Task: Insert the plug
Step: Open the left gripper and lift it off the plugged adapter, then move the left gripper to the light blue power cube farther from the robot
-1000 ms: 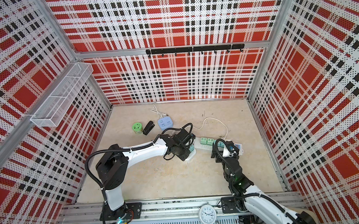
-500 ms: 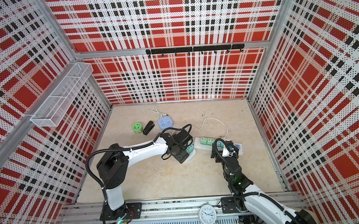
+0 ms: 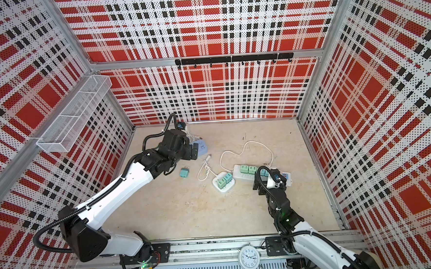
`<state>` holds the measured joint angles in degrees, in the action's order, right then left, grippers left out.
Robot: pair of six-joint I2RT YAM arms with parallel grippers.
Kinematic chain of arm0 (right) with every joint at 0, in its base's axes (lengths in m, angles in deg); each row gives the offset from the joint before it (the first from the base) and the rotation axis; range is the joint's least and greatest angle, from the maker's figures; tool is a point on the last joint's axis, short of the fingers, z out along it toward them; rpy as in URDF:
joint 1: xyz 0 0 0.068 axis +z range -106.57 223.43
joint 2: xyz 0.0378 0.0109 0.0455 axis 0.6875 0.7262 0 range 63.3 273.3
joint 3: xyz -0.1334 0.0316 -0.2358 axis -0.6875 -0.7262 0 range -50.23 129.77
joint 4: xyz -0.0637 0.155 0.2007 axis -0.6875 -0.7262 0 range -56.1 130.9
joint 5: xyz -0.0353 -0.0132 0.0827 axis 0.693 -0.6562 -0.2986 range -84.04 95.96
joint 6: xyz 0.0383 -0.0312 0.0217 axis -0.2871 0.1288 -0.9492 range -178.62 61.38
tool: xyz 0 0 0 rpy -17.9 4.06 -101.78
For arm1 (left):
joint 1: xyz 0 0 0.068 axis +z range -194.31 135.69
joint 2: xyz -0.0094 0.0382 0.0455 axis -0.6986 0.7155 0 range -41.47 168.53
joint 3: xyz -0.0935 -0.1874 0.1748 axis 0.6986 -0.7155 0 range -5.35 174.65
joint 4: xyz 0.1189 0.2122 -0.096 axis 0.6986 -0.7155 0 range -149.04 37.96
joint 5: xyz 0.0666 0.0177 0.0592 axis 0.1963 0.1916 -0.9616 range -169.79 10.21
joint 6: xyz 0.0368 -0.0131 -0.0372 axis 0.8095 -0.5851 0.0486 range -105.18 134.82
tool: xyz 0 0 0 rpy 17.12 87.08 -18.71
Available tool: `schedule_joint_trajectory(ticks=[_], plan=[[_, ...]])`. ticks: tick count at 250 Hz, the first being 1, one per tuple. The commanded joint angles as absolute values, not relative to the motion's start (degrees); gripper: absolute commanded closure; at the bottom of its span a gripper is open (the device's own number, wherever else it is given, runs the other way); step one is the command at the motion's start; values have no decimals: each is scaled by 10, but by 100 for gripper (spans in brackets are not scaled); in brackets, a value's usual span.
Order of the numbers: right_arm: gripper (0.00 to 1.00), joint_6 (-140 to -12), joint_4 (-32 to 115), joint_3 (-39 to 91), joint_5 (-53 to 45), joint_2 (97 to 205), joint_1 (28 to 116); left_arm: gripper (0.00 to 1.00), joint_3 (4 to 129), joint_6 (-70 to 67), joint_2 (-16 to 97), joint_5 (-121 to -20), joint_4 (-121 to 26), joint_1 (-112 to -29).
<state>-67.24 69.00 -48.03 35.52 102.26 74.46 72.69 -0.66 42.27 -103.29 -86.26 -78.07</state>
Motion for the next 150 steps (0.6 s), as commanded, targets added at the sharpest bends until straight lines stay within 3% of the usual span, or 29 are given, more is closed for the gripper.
schedule_joint_trajectory(ticks=[1,75,150], plan=[[0,-675,716,-465,351,1017,741,1,728,-93,474,-1032,-814,-752],[0,-670,752,-464,351,1052,741,1,956,-104,686,-1096,-912,-730],[0,-661,779,-449,345,1106,737,1,1180,-85,879,-1018,-984,-695]])
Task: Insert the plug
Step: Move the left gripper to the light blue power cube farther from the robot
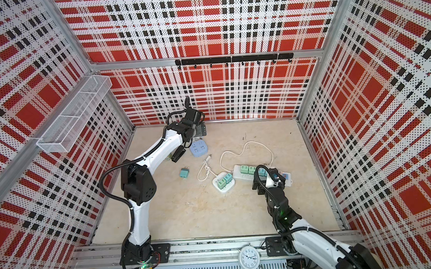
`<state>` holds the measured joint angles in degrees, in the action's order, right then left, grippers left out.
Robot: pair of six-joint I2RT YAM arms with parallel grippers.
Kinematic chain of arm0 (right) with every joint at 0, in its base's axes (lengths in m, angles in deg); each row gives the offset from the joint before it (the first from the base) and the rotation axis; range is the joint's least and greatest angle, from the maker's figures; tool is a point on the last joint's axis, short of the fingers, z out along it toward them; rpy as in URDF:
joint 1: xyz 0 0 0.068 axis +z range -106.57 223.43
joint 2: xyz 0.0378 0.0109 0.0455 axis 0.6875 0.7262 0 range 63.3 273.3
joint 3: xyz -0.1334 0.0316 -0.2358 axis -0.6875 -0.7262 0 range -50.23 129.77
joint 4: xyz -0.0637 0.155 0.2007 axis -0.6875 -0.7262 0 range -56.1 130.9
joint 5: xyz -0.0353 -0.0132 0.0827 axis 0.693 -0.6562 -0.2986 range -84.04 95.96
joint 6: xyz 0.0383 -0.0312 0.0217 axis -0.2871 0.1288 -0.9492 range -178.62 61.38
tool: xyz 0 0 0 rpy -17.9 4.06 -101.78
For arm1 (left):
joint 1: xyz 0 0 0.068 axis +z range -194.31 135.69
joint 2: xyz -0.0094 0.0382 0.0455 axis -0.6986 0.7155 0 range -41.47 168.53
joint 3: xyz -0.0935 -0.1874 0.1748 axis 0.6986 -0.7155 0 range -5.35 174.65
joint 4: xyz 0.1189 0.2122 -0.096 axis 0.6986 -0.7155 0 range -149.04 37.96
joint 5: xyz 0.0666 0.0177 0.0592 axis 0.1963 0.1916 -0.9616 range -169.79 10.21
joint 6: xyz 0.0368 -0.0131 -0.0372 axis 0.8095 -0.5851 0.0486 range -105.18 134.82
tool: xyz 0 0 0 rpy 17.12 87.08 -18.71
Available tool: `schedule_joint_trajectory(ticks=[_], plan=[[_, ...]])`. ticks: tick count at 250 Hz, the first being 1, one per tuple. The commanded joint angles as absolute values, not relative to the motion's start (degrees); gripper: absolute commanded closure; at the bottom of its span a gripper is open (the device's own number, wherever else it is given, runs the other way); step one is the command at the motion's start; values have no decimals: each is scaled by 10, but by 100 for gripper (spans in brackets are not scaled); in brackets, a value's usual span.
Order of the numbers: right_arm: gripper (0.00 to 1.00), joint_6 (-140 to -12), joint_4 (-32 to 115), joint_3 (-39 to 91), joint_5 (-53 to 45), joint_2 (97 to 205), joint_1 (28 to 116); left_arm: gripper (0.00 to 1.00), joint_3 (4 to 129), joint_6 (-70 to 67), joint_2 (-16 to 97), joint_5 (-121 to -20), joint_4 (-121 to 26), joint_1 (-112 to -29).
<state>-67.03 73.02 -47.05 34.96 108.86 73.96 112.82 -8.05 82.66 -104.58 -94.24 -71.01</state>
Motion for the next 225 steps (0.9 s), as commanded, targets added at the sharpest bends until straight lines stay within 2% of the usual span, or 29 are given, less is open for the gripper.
schedule_joint_trajectory(ticks=[1,83,139,225], plan=[[0,-661,779,-449,345,1106,737,1,1182,-85,881,-1017,-984,-695],[0,-659,782,-462,335,1084,738,1,1305,-59,999,-952,-978,-676],[0,-661,777,-462,323,1082,738,1,1326,-52,1041,-900,-951,-671],[0,-665,768,-461,318,1078,737,1,1334,-101,1080,-886,-965,-656]])
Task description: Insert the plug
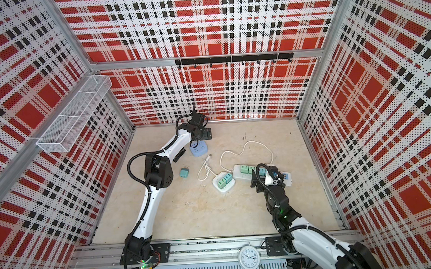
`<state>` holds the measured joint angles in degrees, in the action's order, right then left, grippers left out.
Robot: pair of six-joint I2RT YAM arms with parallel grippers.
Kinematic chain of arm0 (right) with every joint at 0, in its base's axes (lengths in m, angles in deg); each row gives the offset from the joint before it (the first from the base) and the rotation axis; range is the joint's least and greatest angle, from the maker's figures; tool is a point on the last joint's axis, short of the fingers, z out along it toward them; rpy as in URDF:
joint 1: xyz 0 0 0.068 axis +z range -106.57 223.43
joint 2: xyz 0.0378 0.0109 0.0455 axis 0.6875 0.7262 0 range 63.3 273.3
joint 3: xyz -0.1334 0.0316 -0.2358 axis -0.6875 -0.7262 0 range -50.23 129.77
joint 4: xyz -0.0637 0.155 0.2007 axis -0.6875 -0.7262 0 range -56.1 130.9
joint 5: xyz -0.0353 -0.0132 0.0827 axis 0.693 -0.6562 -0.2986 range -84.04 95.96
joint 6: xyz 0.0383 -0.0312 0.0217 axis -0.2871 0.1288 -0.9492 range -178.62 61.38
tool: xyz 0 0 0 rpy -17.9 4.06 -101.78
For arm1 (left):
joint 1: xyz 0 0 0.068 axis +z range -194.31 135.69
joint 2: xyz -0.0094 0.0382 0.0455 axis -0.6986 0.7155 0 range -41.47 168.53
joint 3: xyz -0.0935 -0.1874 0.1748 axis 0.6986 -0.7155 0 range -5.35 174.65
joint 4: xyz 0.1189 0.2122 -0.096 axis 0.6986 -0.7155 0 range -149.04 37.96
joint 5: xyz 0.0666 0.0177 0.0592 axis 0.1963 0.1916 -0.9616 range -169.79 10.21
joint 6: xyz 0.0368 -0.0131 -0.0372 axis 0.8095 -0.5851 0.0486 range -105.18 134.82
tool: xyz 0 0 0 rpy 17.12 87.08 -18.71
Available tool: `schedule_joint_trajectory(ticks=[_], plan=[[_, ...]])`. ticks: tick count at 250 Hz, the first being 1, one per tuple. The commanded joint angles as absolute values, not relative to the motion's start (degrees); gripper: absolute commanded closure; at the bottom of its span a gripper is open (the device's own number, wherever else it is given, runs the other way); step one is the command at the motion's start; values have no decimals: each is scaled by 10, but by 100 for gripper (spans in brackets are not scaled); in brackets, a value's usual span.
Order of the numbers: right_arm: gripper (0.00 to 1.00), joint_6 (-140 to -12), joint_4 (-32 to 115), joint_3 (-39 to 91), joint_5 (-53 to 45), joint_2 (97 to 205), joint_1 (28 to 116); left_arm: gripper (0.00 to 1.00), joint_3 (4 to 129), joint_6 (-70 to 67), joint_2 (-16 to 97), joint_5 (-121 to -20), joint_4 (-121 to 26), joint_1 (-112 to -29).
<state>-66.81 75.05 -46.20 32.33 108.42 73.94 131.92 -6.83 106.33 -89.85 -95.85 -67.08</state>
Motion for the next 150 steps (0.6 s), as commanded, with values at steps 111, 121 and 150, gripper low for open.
schedule_joint_trajectory(ticks=[111,121,150], plan=[[0,-667,767,-459,318,1081,738,7,1276,-79,1074,-843,-1002,-656],[0,-668,766,-459,319,1081,737,7,1264,-63,1066,-850,-1002,-660],[0,-669,763,-460,318,1079,738,7,1208,-42,1034,-901,-995,-672]])
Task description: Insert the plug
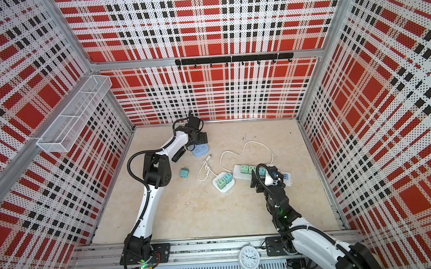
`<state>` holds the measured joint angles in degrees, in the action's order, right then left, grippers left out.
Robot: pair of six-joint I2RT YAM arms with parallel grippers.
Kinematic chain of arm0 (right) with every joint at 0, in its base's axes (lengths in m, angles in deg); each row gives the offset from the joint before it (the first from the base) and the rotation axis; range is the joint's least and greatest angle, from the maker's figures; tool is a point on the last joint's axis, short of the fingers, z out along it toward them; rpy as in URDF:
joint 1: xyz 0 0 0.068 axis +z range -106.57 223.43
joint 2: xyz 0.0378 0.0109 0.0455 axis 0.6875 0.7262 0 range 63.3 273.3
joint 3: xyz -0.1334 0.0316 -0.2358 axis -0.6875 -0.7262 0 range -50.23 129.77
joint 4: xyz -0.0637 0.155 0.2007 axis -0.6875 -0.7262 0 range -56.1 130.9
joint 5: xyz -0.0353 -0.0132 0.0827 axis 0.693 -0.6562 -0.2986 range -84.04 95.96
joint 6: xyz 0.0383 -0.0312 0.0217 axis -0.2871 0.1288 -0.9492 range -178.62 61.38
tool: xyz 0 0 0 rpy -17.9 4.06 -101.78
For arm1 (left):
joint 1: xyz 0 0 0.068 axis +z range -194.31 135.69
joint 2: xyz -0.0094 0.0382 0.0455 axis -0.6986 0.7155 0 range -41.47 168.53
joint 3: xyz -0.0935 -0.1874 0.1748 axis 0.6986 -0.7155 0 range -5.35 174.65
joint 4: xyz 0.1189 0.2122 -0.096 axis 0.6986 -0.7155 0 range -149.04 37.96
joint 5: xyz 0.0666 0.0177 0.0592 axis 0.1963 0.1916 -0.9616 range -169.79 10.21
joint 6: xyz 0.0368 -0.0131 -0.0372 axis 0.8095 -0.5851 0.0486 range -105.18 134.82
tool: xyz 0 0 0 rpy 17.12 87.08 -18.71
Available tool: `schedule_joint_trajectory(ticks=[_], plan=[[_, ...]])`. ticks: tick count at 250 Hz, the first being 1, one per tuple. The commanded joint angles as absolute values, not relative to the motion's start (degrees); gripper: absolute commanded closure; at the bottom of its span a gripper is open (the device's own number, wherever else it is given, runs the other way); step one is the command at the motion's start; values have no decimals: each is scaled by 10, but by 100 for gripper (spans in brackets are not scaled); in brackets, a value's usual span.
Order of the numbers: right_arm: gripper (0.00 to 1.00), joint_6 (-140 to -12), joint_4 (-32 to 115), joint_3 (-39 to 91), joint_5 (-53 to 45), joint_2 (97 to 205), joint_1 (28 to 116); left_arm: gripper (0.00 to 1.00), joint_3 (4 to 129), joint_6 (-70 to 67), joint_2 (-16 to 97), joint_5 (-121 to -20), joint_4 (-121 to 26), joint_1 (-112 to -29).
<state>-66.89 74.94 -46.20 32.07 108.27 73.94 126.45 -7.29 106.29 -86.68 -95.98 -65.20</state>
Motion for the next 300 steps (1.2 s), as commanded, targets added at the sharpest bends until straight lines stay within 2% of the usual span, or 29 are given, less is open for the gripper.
schedule_joint_trajectory(ticks=[1,49,86,179,300], plan=[[0,-669,763,-460,318,1079,738,7,1206,-41,1033,-901,-995,-673],[0,-671,760,-460,320,1075,737,8,1135,-21,995,-931,-986,-693],[0,-672,757,-461,320,1071,737,13,1075,-16,964,-918,-976,-707],[0,-673,750,-462,317,1064,737,15,775,-35,793,-913,-821,-733],[0,-677,747,-457,318,1073,738,15,512,-85,602,-918,-703,-828]])
